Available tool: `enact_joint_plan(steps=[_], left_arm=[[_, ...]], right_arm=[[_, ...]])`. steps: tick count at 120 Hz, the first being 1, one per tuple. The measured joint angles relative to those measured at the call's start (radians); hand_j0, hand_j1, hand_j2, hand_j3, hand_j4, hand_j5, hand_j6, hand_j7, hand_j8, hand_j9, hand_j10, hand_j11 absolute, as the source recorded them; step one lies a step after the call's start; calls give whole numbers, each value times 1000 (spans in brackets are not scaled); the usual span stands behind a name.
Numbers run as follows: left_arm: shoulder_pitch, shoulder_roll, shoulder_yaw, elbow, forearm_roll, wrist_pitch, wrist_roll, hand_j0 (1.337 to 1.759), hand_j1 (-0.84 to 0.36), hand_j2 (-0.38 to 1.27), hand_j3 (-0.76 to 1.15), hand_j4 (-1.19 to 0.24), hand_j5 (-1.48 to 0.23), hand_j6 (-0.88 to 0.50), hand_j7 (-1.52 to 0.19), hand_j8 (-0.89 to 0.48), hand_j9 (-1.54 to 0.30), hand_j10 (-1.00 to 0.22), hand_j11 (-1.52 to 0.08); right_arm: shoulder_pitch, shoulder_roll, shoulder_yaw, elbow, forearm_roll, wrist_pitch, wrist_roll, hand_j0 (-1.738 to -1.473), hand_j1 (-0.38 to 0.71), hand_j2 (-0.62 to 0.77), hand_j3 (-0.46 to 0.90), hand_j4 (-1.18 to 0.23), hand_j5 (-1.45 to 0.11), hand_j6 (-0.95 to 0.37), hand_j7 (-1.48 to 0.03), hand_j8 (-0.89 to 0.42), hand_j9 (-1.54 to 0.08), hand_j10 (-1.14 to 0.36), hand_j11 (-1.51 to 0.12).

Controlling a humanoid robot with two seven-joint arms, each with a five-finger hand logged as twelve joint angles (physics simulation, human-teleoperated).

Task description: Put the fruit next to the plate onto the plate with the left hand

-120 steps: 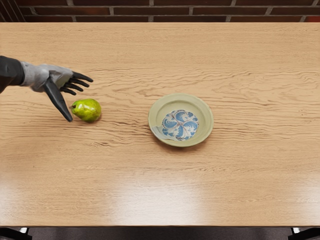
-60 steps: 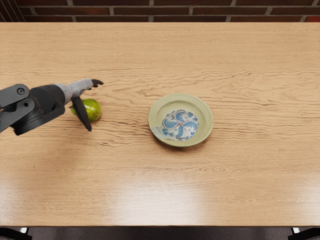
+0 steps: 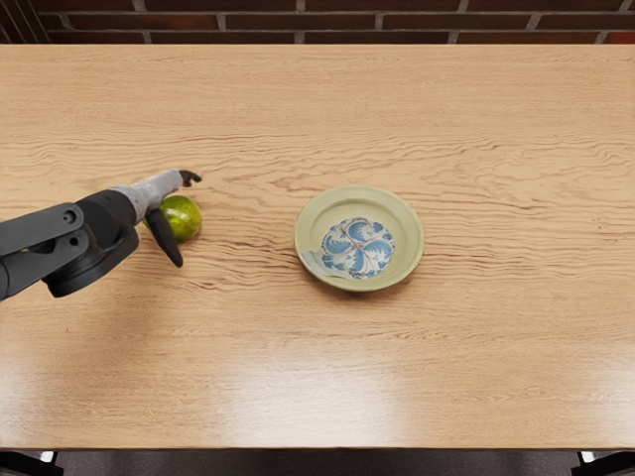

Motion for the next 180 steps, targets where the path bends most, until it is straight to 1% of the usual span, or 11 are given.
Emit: enact_joint_plan(steps=[28, 52, 88, 109, 118, 119, 132, 149, 156, 165, 180], left_arm=[[-1, 0, 3, 0, 0, -4, 0, 1658, 19, 58, 0, -281, -361, -282, -360, -282, -360, -280, -360], [-2, 0, 3, 0, -4, -6, 0, 1658, -73, 77, 0, -369, -455, -363, -455, -271, -463, -363, -463], [0, 0, 4, 0, -9, -12, 0, 1657, -164, 104, 0, -473, -561, -432, -568, -341, -585, -460, -584], [0, 0, 10, 0, -7, -13, 0, 1653, -159, 33, 0, -535, -615, -383, -627, -300, -652, -416, -667], [0, 0, 13, 0, -5, -11, 0, 1653, -170, 65, 0, -574, -612, -366, -644, -281, -679, -395, -698], [0, 0, 13, 0, -5, -11, 0, 1652, -173, 29, 0, -577, -614, -364, -648, -278, -684, -393, -704], [0, -2, 20, 1, -3, -10, -1, 1651, -179, 45, 0, -620, -603, -342, -640, -249, -707, -374, -734], [-4, -1, 23, 4, -21, -11, 0, 1651, -191, 48, 0, -630, -625, -335, -664, -228, -728, -368, -755], [-17, 0, 24, 5, -52, -14, 0, 1651, -181, 129, 0, -618, -658, -368, -687, -244, -740, -413, -758], [-36, 2, 19, 10, -122, -34, 0, 1652, -186, 168, 0, -605, -702, -364, -721, -248, -757, -421, -768], [-74, 7, 6, 18, -250, -67, 1, 1652, -203, 170, 0, -597, -753, -330, -756, -229, -783, -398, -787]], right_arm=[[0, 0, 0, 0, 0, 0, 0, -1658, -323, -4, 0, -21, -28, -21, -28, -21, -28, -21, -28], [0, 0, 0, 0, 0, 0, 0, -1658, -323, -4, 0, -21, -28, -21, -28, -21, -28, -21, -28], [0, 0, 0, 0, 0, 0, 0, -1658, -323, -4, 0, -21, -28, -21, -28, -21, -28, -21, -28], [0, 0, 0, 0, 0, 0, 0, -1658, -323, -5, 0, -21, -28, -21, -28, -21, -28, -21, -28], [0, 0, 0, 0, 0, 0, 0, -1658, -323, -5, 0, -21, -28, -21, -28, -21, -28, -21, -28], [0, 0, 0, 0, 0, 0, 0, -1658, -323, -5, 0, -21, -28, -21, -28, -21, -28, -22, -28], [0, 0, 0, 0, 0, 0, 0, -1658, -323, -5, 0, -21, -28, -22, -28, -22, -28, -22, -28], [0, 0, 0, 0, 0, 0, 0, -1658, -323, -5, 0, -22, -28, -22, -28, -22, -28, -22, -28], [0, 0, 0, 0, 0, 0, 0, -1658, -323, -5, 0, -21, -28, -22, -28, -22, -28, -22, -28], [0, 0, 0, 0, 0, 0, 0, -1658, -323, -5, 0, -21, -28, -21, -28, -21, -28, -21, -28], [0, 0, 0, 0, 0, 0, 0, -1658, -323, -4, 0, -21, -28, -21, -28, -21, -28, -21, -28]])
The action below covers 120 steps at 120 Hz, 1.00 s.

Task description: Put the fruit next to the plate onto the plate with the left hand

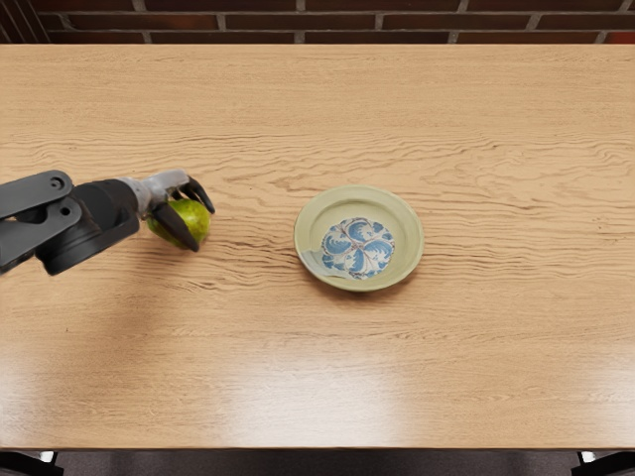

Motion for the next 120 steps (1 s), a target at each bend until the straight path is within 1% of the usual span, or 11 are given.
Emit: enact_joint_plan(steps=[23, 40, 47, 53, 59, 63, 82, 90, 94, 98, 120], left_arm=[[-16, -6, -90, 4, -103, -76, 0, 1652, -211, 190, 0, -585, -795, -319, -783, -218, -803, -397, -794], [-63, -65, -128, 14, -119, -94, 0, 1653, -215, 240, 0, -583, -806, -323, -797, -220, -811, -405, -794], [-77, -92, -134, 16, -120, -97, 0, 1654, -210, 248, 0, -585, -805, -339, -797, -235, -810, -415, -794], [-86, -112, -136, 16, -122, -99, 0, 1654, -210, 297, 0, -583, -811, -356, -800, -245, -812, -433, -793], [-98, -140, -137, 17, -123, -100, 0, 1654, -201, 262, 0, -578, -819, -359, -802, -249, -812, -428, -797], [-99, -152, -137, 17, -123, -100, 0, 1654, -209, 305, 0, -577, -820, -366, -799, -255, -809, -430, -796], [-113, -222, -136, 18, -123, -102, 0, 1653, -184, 211, 0, -568, -837, -380, -802, -272, -813, -434, -797], [-119, -256, -136, 18, -124, -102, 0, 1654, -180, 205, 0, -567, -841, -398, -809, -275, -816, -418, -796], [-120, -269, -135, 18, -123, -103, 1, 1653, -163, 146, 0, -566, -844, -394, -814, -277, -818, -414, -795], [-120, -284, -134, 19, -122, -103, 1, 1653, -175, 184, 0, -568, -842, -396, -814, -283, -818, -425, -793], [-119, -336, -129, 26, -123, -104, 0, 1653, -192, 196, 0, -572, -859, -381, -826, -268, -830, -391, -808]], right_arm=[[0, 0, 0, 0, 0, 0, 0, -1658, -323, -4, 0, -21, -28, -21, -28, -21, -28, -21, -28], [0, 0, 0, 0, 0, 0, 0, -1658, -323, -4, 0, -21, -28, -21, -28, -21, -28, -21, -28], [0, 0, 0, 0, 0, 0, 0, -1658, -323, -4, 0, -21, -28, -21, -28, -21, -28, -21, -28], [0, 0, 0, 0, 0, 0, 0, -1658, -323, -4, 0, -21, -28, -21, -28, -21, -28, -21, -28], [0, 0, 0, 0, 0, 0, 0, -1658, -323, -4, 0, -21, -28, -21, -28, -21, -28, -21, -28], [0, 0, 0, 0, 0, 0, 0, -1658, -323, -4, 0, -21, -28, -21, -28, -21, -28, -21, -28], [0, 0, -1, 0, 0, 0, 0, -1658, -323, -4, 0, -21, -28, -21, -28, -21, -28, -21, -28], [0, 0, -1, 0, 0, 0, 0, -1658, -323, -4, 0, -21, -28, -21, -28, -21, -28, -21, -28], [0, 0, -1, 0, 0, -1, 0, -1658, -323, -4, 0, -21, -28, -21, -28, -21, -28, -21, -28], [0, 0, -1, 0, 0, -1, 0, -1658, -324, -4, 0, -21, -27, -21, -28, -21, -28, -21, -28], [0, 0, -1, 0, 0, 0, 0, -1658, -323, -4, 0, -21, -28, -21, -28, -21, -28, -21, -28]])
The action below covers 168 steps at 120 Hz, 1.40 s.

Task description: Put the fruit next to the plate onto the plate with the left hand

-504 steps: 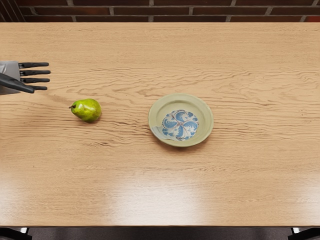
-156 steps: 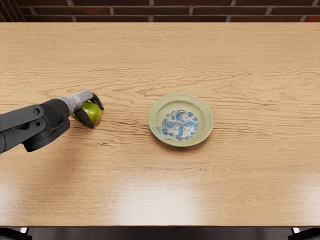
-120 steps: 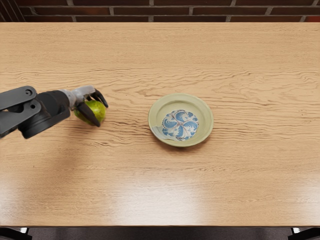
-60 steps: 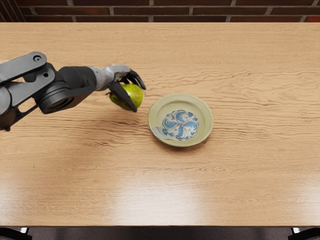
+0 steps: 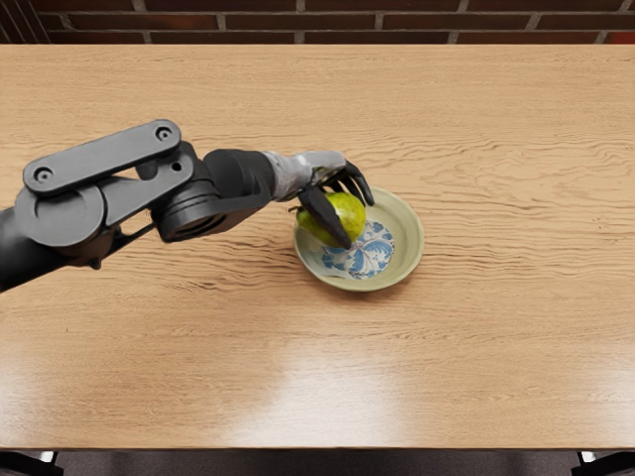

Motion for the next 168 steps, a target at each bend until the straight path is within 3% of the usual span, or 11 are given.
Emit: enact_joint_plan(steps=[10, 32, 45, 55, 70, 91, 102, 125, 168], left_arm=[[-12, -2, 0, 3, 2, 2, 0, 1654, -164, 160, 0, -515, -760, -374, -734, -285, -737, -386, -720], [-33, -8, -7, 27, 5, 5, -1, 1657, 108, 71, 0, -237, -345, -180, -334, -144, -335, -184, -328], [-43, -6, -15, 33, 2, -15, -1, 1657, 198, 44, 0, -148, -213, -114, -207, -93, -207, -117, -203], [-27, 50, -63, 35, -53, -102, -1, 1657, 241, 31, 0, -105, -150, -83, -146, -69, -146, -84, -143], [-12, 195, -169, 36, -235, -313, -1, 1658, 280, 19, 0, -66, -92, -54, -90, -47, -90, -55, -89], [83, 323, -256, 37, -479, -506, -1, 1658, 308, 10, 0, -39, -53, -34, -52, -31, -52, -34, -51], [161, 379, -270, 37, -586, -536, -1, 1658, 317, 8, 0, -29, -40, -26, -39, -24, -39, -26, -38], [241, 453, -279, 39, -682, -554, -1, 1658, 330, 4, 0, -18, -23, -17, -23, -16, -23, -16, -23], [278, 661, -279, 49, -740, -557, -1, 1658, 338, 2, 0, -10, -13, -10, -13, -10, -13, -10, -13]], right_arm=[[0, 0, 0, 0, 0, 0, 0, -1658, -323, -4, 0, -21, -28, -21, -28, -21, -28, -21, -28], [0, 0, 0, 0, 0, 0, 0, -1658, -323, -4, 0, -21, -28, -21, -28, -21, -28, -21, -28], [0, 0, 0, 0, 0, 0, 0, -1658, -323, -4, 0, -21, -28, -21, -28, -21, -28, -21, -28], [0, 0, 0, 0, 0, -1, 0, -1658, -323, -4, 0, -21, -28, -21, -28, -21, -28, -21, -28], [0, 0, 0, 0, 0, -1, 0, -1658, -323, -4, 0, -21, -28, -21, -28, -21, -28, -21, -28], [0, 0, 0, 0, 0, -1, 0, -1658, -323, -4, 0, -21, -28, -21, -28, -21, -28, -21, -28], [0, 0, 1, 0, 0, 0, 0, -1658, -323, -4, 0, -21, -28, -21, -28, -21, -28, -21, -28], [0, 0, 1, 0, 0, -1, 0, -1658, -323, -4, 0, -21, -28, -21, -28, -21, -28, -21, -28], [0, 0, 0, 0, 0, -1, 0, -1658, -324, -4, 0, -21, -27, -21, -27, -21, -27, -21, -27]])
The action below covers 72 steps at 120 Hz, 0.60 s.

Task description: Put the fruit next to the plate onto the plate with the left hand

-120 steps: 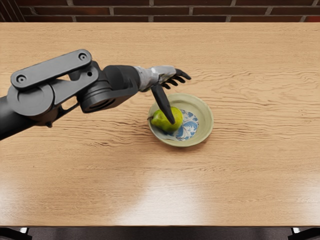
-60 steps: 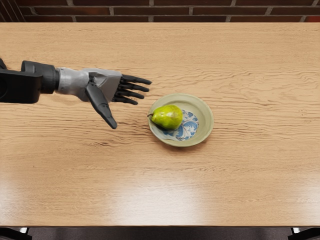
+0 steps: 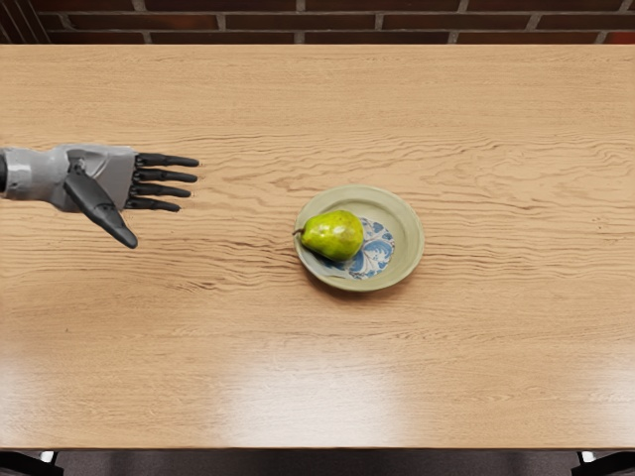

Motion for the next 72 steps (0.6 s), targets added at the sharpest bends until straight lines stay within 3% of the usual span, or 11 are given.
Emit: enact_joint_plan(steps=[17, 72], left_arm=[[10, 44, 0, 6, -2, 0, 0, 1658, 339, 2, 0, -9, -12, -9, -12, -9, -12, -9, -12], [6, 102, -2, 144, -35, -1, 0, 1658, 339, 1, 0, -8, -11, -8, -11, -8, -11, -8, -11]], right_arm=[[0, 0, 0, 0, 0, 0, 0, -1658, -323, -4, 0, -21, -28, -21, -28, -21, -28, -21, -28], [0, 0, 0, 0, 0, 1, 0, -1658, -323, -4, 0, -21, -28, -21, -28, -21, -28, -21, -28]])
